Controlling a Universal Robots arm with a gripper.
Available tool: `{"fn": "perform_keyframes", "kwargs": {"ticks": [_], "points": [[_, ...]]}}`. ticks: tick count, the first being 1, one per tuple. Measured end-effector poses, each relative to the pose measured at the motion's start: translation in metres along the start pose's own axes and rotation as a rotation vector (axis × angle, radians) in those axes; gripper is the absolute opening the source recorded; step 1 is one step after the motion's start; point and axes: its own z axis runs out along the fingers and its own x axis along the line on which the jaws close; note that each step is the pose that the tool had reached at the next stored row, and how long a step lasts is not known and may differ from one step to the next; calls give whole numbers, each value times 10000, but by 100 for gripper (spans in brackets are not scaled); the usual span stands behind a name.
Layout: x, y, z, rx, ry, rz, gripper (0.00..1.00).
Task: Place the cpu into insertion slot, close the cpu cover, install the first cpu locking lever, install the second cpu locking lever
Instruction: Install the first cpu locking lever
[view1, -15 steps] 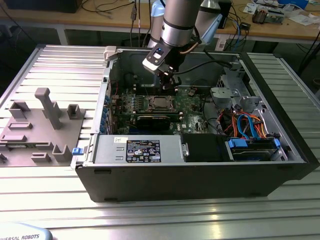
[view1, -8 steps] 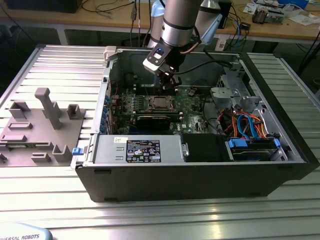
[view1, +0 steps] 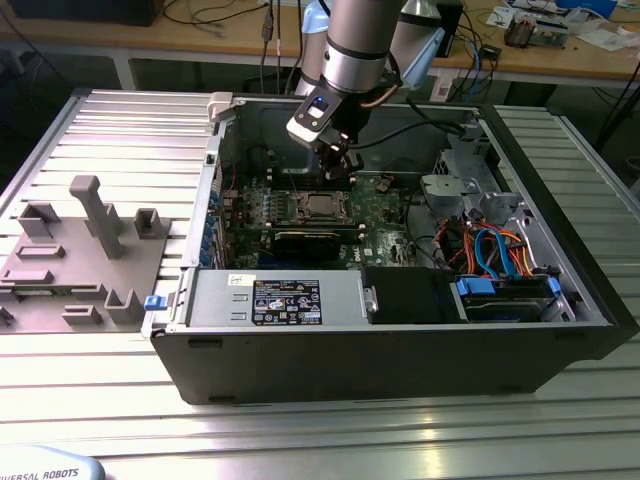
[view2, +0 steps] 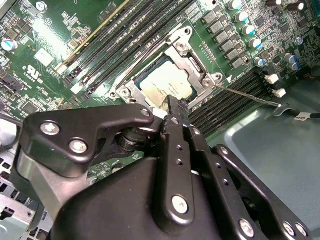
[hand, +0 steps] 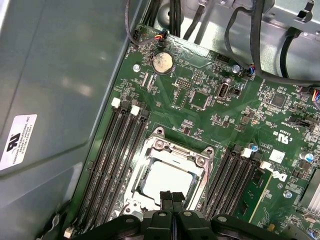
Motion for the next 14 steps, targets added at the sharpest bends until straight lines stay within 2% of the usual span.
{"fn": "perform_keyframes", "kwargs": {"ticks": [14], "points": [[0, 0, 0, 10, -13, -192, 11]]}}
